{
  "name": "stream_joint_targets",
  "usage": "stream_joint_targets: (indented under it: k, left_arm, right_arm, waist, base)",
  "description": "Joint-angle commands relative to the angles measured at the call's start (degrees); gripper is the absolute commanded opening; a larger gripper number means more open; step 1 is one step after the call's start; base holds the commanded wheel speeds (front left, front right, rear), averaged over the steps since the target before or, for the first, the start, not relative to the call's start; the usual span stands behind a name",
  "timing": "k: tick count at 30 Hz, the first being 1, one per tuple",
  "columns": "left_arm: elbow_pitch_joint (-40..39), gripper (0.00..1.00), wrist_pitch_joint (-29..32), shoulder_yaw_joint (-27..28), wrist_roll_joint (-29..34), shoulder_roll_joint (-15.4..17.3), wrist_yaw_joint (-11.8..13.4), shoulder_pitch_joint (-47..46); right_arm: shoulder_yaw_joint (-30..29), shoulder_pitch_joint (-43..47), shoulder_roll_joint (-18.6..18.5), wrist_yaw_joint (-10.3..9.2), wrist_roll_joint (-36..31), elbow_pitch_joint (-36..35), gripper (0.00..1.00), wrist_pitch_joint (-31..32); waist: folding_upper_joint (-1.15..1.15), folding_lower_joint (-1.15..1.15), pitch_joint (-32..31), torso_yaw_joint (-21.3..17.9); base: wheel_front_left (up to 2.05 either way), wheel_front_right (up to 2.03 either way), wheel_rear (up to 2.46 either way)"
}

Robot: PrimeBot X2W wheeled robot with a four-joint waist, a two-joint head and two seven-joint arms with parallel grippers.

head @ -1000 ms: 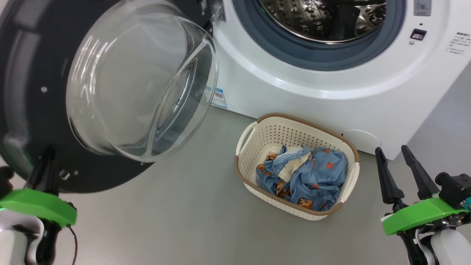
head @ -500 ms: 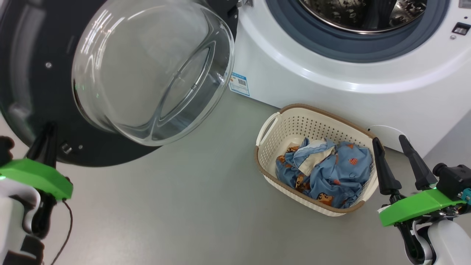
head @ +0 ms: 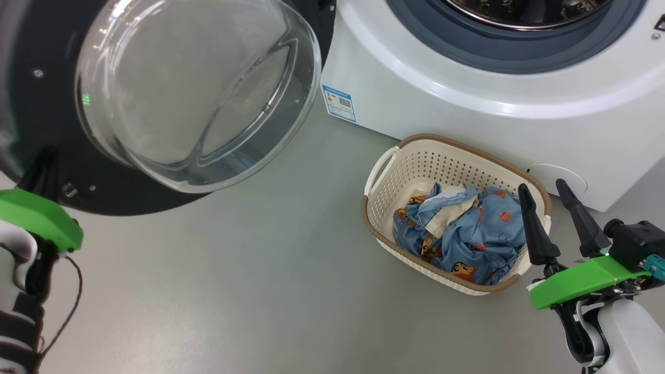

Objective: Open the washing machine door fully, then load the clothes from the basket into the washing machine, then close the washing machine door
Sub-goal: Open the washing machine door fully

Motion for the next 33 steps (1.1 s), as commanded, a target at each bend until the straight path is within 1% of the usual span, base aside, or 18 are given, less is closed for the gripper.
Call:
stream_joint_targets:
  k: [1,10,19,26,33]
  left_arm:
    - [0.3,0.0,-0.9,1.7,0.3,4.4,0.0,-3.3]
    - [7.5,0.0,-2.5,0.7,0.4,5.3,-0.5,-8.1]
    - [10.8,0.0,-4.0,-1.4,0.6,5.0,-0.8,-9.9]
    - [10.4,0.0,-4.8,-2.9,-0.3,4.2,-0.9,-9.0]
    - [5.5,0.0,-5.5,-6.2,-3.6,5.0,-0.9,-4.7]
  right_arm:
    - [1.4,-1.7,-0.2,0.26,-0.3,-1.0,1.0,-0.7]
    - [1.5,-2.1,0.2,0.26,-0.1,-0.7,1.0,-0.7]
    - [1.3,-1.9,0.8,0.26,-0.1,-0.7,1.0,-0.7]
    - [1.5,-1.6,1.0,0.26,0.2,-0.5,1.0,-0.7]
    - [1.4,-0.9,0.9,0.26,0.8,-1.3,1.0,-0.7]
  waist:
    - [0.0,0.0,0.1,-0.4]
    - [0.0,0.0,0.4,-1.6]
    - [0.0,0.0,-0.1,-1.4]
    - [0.0,0.0,-0.9,-1.5]
    - [0.0,0.0,-2.1,-2.5]
  base:
    - [0.0,0.0,0.0]
    - [0.0,0.0,0.0]
    - [0.0,0.0,0.0]
    - [0.0,0.0,0.0]
    - [0.0,0.0,0.0]
